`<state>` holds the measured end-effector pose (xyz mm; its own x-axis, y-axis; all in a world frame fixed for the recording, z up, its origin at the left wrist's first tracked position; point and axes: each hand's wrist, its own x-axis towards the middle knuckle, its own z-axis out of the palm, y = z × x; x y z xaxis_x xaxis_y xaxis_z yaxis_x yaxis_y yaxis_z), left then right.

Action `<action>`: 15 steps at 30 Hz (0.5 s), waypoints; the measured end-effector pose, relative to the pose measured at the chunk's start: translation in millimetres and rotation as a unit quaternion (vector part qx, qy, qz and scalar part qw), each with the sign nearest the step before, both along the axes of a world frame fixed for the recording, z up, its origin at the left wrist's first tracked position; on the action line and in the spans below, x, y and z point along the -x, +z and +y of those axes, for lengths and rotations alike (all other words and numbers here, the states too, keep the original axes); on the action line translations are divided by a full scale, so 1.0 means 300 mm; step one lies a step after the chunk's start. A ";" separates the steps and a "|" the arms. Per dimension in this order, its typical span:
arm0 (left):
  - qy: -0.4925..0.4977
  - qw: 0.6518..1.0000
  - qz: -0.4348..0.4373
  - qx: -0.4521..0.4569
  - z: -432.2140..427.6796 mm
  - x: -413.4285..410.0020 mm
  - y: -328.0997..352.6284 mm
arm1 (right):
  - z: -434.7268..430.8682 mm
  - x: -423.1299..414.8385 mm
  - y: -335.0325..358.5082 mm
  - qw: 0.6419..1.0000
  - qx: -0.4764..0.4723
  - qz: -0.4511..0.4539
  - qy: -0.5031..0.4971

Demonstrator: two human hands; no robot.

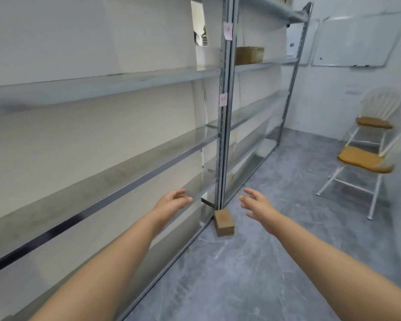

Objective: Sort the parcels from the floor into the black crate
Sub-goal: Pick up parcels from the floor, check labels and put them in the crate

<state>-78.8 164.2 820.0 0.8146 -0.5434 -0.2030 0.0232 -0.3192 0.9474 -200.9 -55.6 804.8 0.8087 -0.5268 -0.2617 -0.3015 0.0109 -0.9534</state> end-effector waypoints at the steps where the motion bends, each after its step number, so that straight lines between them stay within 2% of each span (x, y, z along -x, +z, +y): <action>1: 0.000 1.000 -0.002 -0.001 -0.075 -0.006 0.001 | -0.071 0.001 0.004 1.000 -0.002 0.000 -0.002; 8: 0.060 0.997 0.039 -0.021 -0.549 -0.085 -0.058 | -0.521 -0.050 0.019 0.997 0.048 0.044 0.043; 15: 0.039 0.998 0.041 -0.021 -0.890 -0.242 -0.123 | -0.852 -0.251 -0.019 0.996 0.045 0.069 0.036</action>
<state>-6.4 -102.8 783.2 0.8333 -0.4690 -0.2925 0.1267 -0.3530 0.9270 -125.5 -311.3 798.9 0.8042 -0.4957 -0.3279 -0.4271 -0.0984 -0.8988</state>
